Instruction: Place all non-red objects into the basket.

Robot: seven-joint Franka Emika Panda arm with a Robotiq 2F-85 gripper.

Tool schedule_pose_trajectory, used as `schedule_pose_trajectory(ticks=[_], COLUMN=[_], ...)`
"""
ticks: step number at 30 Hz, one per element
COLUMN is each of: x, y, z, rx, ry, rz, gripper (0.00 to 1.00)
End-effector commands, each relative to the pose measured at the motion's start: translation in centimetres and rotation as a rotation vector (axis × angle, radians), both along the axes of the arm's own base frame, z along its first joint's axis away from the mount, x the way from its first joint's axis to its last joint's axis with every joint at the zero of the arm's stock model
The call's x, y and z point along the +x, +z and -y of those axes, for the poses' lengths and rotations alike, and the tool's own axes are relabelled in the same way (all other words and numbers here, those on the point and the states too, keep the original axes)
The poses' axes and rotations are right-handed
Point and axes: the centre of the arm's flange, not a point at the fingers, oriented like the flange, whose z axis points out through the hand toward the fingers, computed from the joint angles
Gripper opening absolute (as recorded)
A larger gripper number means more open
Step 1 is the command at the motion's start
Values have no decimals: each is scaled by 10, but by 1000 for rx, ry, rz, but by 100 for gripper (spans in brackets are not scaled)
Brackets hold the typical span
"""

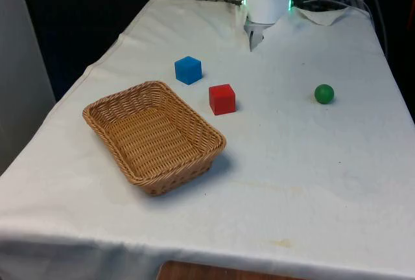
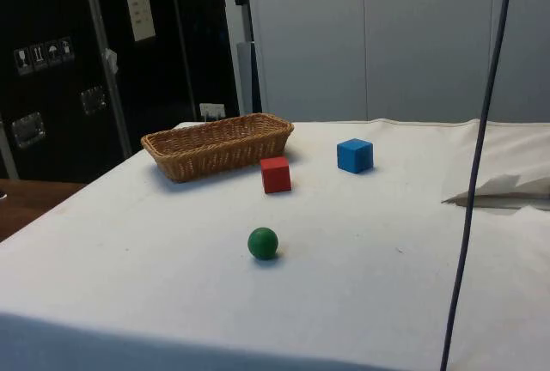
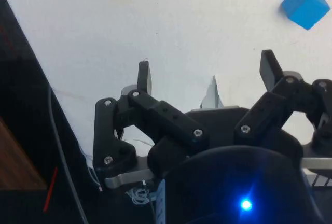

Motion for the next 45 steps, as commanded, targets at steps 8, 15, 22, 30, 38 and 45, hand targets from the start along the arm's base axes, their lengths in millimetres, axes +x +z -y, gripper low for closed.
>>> schedule_pose_trajectory(ticks=[8,15,22,30,38,45], x=[-9,-13,-19,-29,-43,-60], y=[-5,-11,-18,-18,-20,-20], z=[6,8,10,13,18,28], rx=[-23,-39,-54,-53,-41,-45], ry=[-30,-55,-78,-92,-92,-95], rz=[11,14,14,18,7,27], gripper=[100,100,100,100,100,100])
